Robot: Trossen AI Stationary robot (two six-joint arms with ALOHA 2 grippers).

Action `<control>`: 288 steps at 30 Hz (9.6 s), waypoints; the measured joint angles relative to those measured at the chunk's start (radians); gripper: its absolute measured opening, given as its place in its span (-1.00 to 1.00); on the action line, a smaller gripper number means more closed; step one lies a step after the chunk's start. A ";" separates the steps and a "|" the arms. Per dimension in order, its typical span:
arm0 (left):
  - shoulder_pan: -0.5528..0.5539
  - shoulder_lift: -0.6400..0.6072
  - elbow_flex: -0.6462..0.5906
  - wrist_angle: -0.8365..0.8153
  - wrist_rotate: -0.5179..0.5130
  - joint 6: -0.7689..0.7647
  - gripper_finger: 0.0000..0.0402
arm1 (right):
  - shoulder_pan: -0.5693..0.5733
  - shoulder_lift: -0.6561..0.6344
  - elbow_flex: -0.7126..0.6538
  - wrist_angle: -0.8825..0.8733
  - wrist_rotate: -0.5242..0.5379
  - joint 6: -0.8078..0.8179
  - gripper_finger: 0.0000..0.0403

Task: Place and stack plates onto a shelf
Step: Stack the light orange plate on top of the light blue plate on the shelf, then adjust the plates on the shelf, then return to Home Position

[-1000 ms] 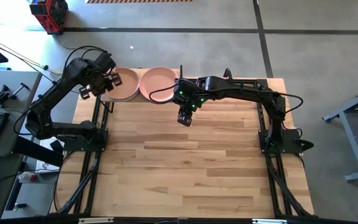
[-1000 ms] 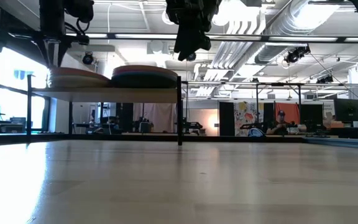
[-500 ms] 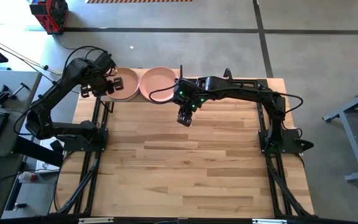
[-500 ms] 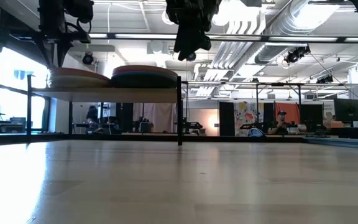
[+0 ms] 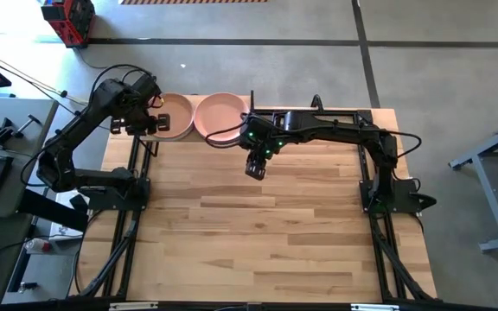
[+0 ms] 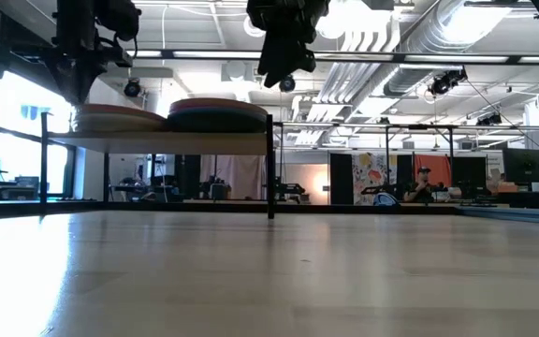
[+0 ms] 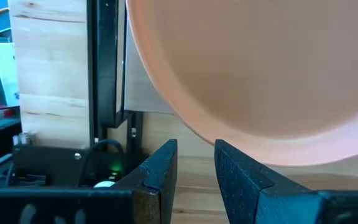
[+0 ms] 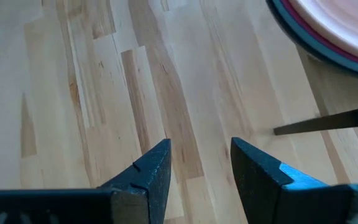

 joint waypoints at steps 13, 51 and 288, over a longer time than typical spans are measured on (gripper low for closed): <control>0.000 0.059 0.000 0.020 0.003 0.041 -0.54 | 0.003 0.000 0.000 -0.002 0.003 0.033 -0.28; -0.220 -0.710 -0.195 0.530 0.284 0.404 -0.57 | 0.090 -0.185 0.000 -0.040 0.201 -0.033 -0.28; -0.826 -1.180 -1.239 1.589 0.365 0.304 -0.58 | -0.170 -1.745 -1.931 1.092 -0.061 0.036 -0.28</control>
